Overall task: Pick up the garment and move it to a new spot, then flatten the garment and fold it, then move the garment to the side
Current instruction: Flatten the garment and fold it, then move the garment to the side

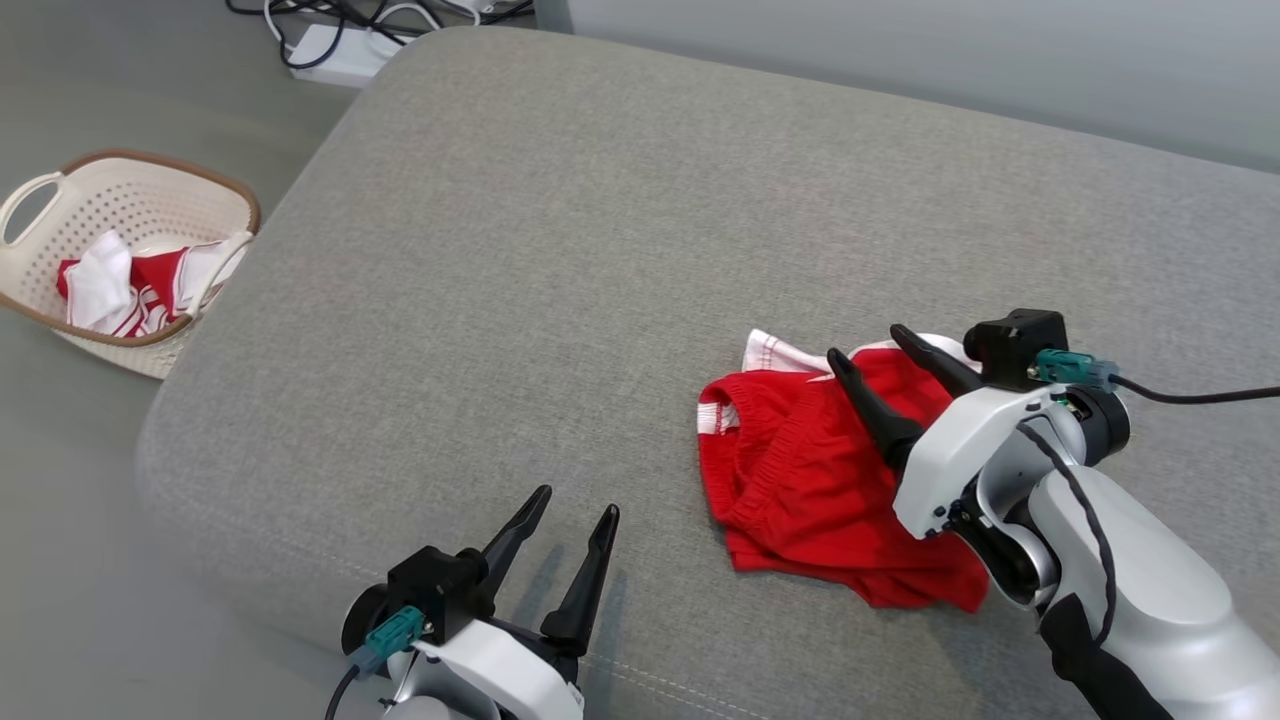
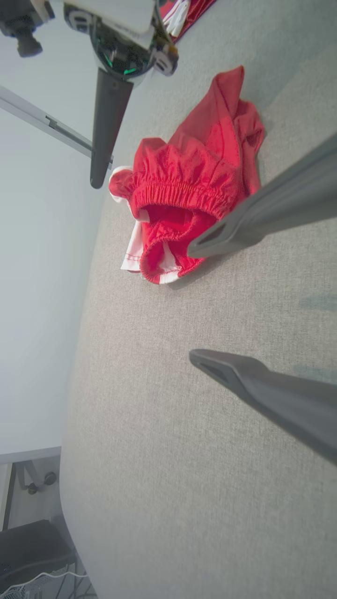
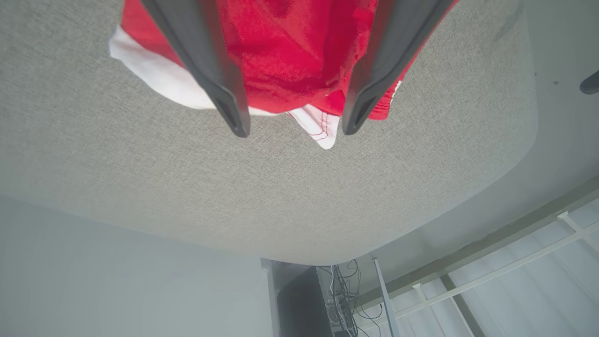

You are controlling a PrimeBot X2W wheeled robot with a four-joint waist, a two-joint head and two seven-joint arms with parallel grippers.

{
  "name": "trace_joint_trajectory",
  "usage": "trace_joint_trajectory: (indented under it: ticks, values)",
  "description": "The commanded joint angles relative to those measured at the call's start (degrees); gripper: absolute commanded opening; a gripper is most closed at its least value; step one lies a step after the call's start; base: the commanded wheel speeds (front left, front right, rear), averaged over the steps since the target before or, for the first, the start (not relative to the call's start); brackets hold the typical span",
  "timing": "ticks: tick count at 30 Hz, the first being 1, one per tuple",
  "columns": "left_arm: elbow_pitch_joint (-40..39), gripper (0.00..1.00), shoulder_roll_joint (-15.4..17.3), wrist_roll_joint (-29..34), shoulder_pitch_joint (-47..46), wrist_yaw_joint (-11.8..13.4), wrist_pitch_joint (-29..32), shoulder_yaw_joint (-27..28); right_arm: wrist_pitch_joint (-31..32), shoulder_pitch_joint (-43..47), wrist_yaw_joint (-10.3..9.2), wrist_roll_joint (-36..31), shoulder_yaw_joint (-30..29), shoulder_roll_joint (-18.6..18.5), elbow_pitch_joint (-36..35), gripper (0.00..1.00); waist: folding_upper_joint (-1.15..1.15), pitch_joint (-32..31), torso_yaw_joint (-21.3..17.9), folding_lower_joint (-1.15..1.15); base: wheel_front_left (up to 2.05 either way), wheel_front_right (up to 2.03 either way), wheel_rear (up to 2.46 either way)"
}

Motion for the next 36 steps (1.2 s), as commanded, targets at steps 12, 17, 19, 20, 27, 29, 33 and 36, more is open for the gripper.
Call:
trace_joint_trajectory:
  ticks: [12, 17, 19, 20, 27, 29, 33, 36]
  values:
    - [-4.2, 1.0, 0.3, 4.2, -0.2, -0.1, -0.6, 4.6, -7.8, 4.2, 0.0, 5.4, 0.3, -1.4, 1.6, 1.0, 0.0, -3.4, -6.8, 0.0, 0.0, 0.0, 0.0]
    - [-5.8, 1.0, 0.3, 6.5, 0.7, 0.0, -0.6, 5.7, -9.3, 7.4, 0.0, 7.1, 0.2, -1.7, 1.7, 1.0, 0.0, -5.0, -9.3, 0.0, 0.0, 0.0, 0.0]
    - [-6.4, 1.0, 0.3, 7.3, 1.2, 0.0, -0.6, 6.2, -10.0, 8.4, 0.0, 7.7, 0.2, -1.7, 1.5, 1.0, 0.0, -5.5, -10.1, 0.0, 0.0, 0.0, 0.0]
    - [-6.7, 1.0, 0.3, 7.5, 1.4, 0.0, -0.6, 6.4, -10.3, 8.9, 0.0, 7.8, 0.1, -1.7, 1.5, 1.0, 0.0, -5.7, -10.4, 0.0, 0.0, 0.0, 0.0]
    - [-7.6, 1.0, 0.3, 9.1, 2.8, -0.1, -0.6, 6.3, -11.4, 11.9, 0.0, 8.7, -0.2, -1.0, 1.7, 1.0, 0.0, -6.2, -11.1, 0.0, 0.0, 0.0, 0.0]
    - [-7.8, 1.0, 0.3, 9.1, 2.8, -0.1, -0.6, 6.0, -11.4, 12.1, 0.0, 8.9, -0.2, -0.8, 2.2, 1.0, 0.0, -6.0, -10.6, 0.0, 0.0, 0.0, 0.0]
    - [-7.9, 1.0, 0.3, 9.1, 2.7, -0.2, -0.6, 5.3, -10.8, 11.7, 0.0, 9.6, -0.1, 0.2, 3.9, 1.0, 0.0, -5.4, -8.9, 0.0, 0.0, 0.0, 0.0]
    - [-8.0, 1.0, 0.3, 9.1, 2.4, -0.2, -0.6, 5.2, -10.3, 10.9, 0.0, 10.7, 0.1, 1.1, 5.4, 1.0, 0.0, -4.6, -7.4, 0.0, 0.0, 0.0, 0.0]
